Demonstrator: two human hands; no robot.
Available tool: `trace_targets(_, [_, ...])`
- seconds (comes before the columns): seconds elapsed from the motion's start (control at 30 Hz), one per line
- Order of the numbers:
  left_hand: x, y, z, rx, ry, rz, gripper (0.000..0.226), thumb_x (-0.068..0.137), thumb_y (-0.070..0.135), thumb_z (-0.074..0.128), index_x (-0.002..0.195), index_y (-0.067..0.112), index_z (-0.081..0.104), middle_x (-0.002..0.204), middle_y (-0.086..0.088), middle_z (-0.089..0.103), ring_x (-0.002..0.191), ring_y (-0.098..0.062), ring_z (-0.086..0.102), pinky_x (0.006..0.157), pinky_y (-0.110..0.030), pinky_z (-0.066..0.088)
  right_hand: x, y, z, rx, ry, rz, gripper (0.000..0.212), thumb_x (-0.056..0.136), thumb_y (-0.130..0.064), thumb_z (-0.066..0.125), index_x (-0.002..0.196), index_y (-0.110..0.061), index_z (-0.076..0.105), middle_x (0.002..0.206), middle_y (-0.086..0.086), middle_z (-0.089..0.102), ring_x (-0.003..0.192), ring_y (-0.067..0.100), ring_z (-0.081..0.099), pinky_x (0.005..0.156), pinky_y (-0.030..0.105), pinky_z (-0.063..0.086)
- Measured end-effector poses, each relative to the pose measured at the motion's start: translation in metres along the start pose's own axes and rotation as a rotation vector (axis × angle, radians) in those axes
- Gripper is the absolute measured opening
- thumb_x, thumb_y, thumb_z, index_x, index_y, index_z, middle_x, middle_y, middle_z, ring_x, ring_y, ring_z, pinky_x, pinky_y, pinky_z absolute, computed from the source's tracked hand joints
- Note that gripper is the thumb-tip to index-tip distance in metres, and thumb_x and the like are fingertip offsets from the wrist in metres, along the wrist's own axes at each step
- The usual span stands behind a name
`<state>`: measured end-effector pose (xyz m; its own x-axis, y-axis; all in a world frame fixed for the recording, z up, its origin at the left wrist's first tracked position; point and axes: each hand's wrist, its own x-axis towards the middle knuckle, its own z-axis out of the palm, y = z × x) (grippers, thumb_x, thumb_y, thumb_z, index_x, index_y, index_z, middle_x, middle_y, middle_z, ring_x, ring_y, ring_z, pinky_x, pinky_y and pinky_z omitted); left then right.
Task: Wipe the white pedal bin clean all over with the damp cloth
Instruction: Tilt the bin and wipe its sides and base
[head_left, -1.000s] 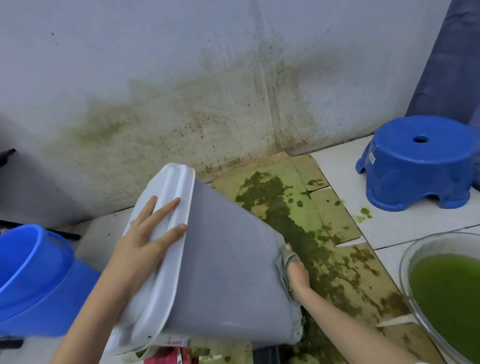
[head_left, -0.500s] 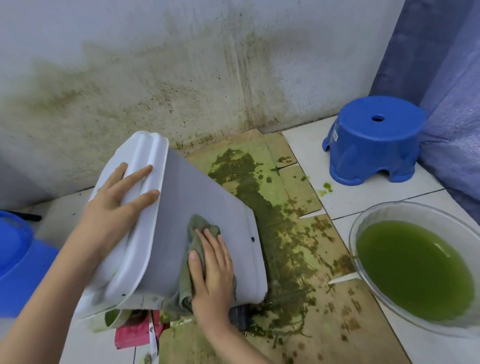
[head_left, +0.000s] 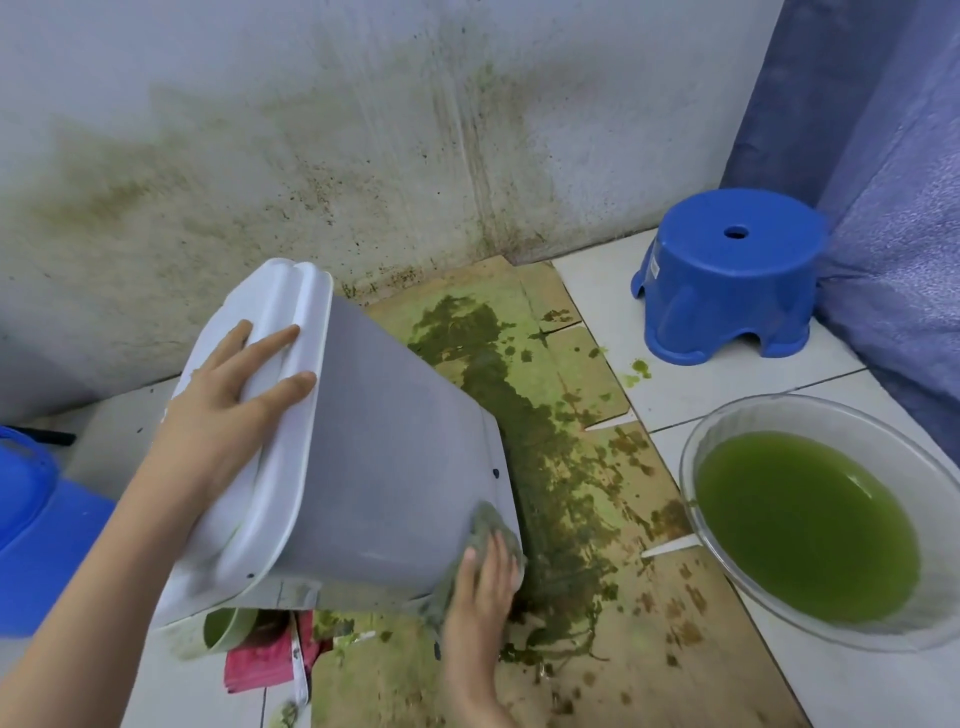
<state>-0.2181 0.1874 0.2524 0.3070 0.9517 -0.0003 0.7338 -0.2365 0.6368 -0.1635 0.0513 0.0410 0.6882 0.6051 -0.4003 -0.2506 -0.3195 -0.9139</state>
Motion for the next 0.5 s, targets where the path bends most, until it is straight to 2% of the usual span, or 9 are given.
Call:
trace_targets(0.07, [0.000,-0.001,0.000,-0.021,0.008,0.003,0.039,0.088,0.042,0.061,0.117,0.063,0.047,0.150,0.030,0.021,0.139,-0.006,0.026,0.108,-0.032,0.022,-0.011,-0.034,0.010,-0.077,-0.084,-0.169,0.047,0.085,-0.069,0.007,0.129,-0.056,0.020,0.141,-0.041,0.010,0.139,-0.008,-0.001,0.118,0.031,0.006])
trace_targets(0.13, [0.002,-0.002,0.000,-0.030,0.004,0.008,0.038,0.087,0.041,0.061,0.114,0.065,0.048,0.149,0.031,0.021,0.139,-0.007,0.027,0.111,-0.034,0.022,-0.005,-0.068,0.019,-0.137,-0.197,-0.332,0.054,0.081,-0.067,0.009,0.131,-0.057,0.028,0.140,-0.044,0.012,0.139,-0.010,0.003,0.118,0.029,0.008])
trace_targets(0.2, [0.005,-0.005,0.000,-0.035,0.005,0.006,0.038,0.086,0.041,0.062,0.112,0.066,0.048,0.149,0.031,0.022,0.139,-0.006,0.026,0.113,-0.035,0.022,0.014,-0.101,0.031,-0.188,-0.335,-0.471,0.050,0.090,-0.057,0.021,0.138,-0.051,0.031,0.147,-0.035,0.019,0.141,-0.004,0.008,0.115,0.027,0.008])
trace_targets(0.27, [0.007,-0.009,-0.002,-0.038,0.013,-0.001,0.039,0.086,0.041,0.063,0.114,0.064,0.049,0.149,0.030,0.022,0.139,-0.004,0.025,0.112,-0.033,0.022,0.040,-0.123,0.045,-0.201,-0.434,-0.532,0.044,0.098,-0.047,0.031,0.142,-0.048,0.028,0.152,-0.025,0.020,0.143,0.003,0.009,0.114,0.030,0.009])
trace_targets(0.33, [0.007,-0.013,-0.006,-0.044,0.021,-0.015,0.039,0.087,0.041,0.062,0.117,0.062,0.050,0.149,0.031,0.023,0.139,-0.005,0.026,0.110,-0.032,0.023,0.072,-0.121,0.055,-0.197,-0.466,-0.505,0.044,0.100,-0.046,0.031,0.144,-0.046,0.024,0.155,-0.021,0.015,0.144,0.005,0.006,0.115,0.032,0.007])
trace_targets(0.4, [0.005,-0.016,-0.009,-0.046,0.023,-0.025,0.040,0.087,0.042,0.061,0.120,0.061,0.050,0.148,0.032,0.023,0.137,-0.005,0.028,0.107,-0.031,0.024,0.111,-0.092,0.054,-0.244,-0.419,-0.416,0.047,0.099,-0.050,0.026,0.145,-0.044,0.021,0.156,-0.020,0.011,0.145,0.006,0.002,0.116,0.035,0.005])
trace_targets(0.5, [0.005,-0.017,-0.009,-0.044,0.019,-0.025,0.040,0.087,0.042,0.061,0.122,0.060,0.050,0.149,0.031,0.023,0.136,-0.003,0.029,0.101,-0.027,0.025,0.151,-0.036,0.029,-0.223,-0.282,-0.150,0.048,0.100,-0.046,0.025,0.147,-0.036,0.023,0.157,-0.013,0.014,0.146,0.009,0.004,0.118,0.037,0.007])
